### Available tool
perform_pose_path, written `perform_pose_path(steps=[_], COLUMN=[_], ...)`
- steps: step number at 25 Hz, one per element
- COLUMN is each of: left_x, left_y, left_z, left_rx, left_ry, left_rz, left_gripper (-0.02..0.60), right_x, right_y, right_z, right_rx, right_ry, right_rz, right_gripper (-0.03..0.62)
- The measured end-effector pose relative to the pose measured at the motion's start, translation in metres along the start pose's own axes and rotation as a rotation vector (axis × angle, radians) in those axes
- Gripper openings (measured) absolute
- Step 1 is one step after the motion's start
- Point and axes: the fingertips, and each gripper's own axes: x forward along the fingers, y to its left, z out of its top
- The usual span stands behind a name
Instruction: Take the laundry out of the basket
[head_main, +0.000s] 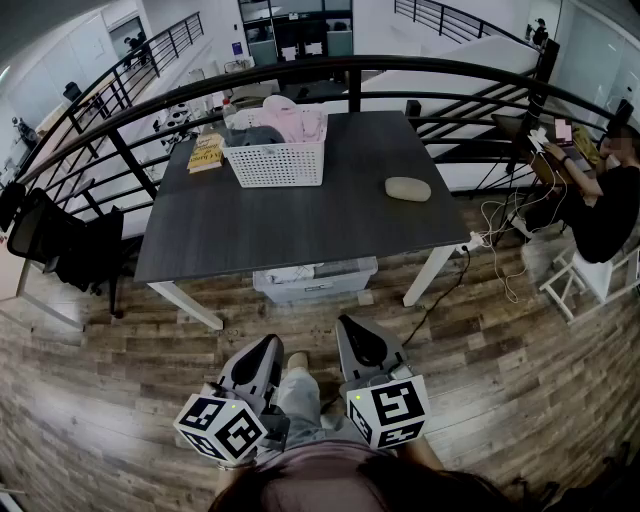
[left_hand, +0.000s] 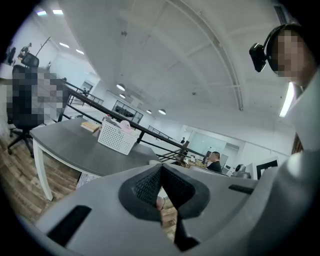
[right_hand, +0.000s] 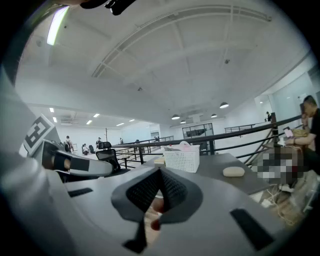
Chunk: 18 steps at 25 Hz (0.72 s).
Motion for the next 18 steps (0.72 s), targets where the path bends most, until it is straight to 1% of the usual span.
perform_pose_path(steps=[4,10,16,18], left_x=[0.008,0.024,0.049,0.058], left_y=[0.009,0.028,0.058,0.068], left_z=[0.003,0.012,0.026,0.033], left_rx=[0.008,-0.002,0.005,0.005], left_ry=[0.007,0.006,0.004,0.009], left_rz=[0.019,0.022,0.032,0.031], left_gripper=[-0.002,-0.002,-0.002,-0.002], right_x=[0.01,0.033,0.066,0.08], right_y=[-0.004,-0.007,-0.011,-0.011], right_z=[0.002,0.003,0.008,0.012], right_rx=[-0.005,-0.006,-0.029,-0.035], right_ry=[0.003,0.015,0.025,0.023], right_rz=[0.003,0.005,-0.013,-0.005], right_gripper=[0.015,0.015,0.015,0.015])
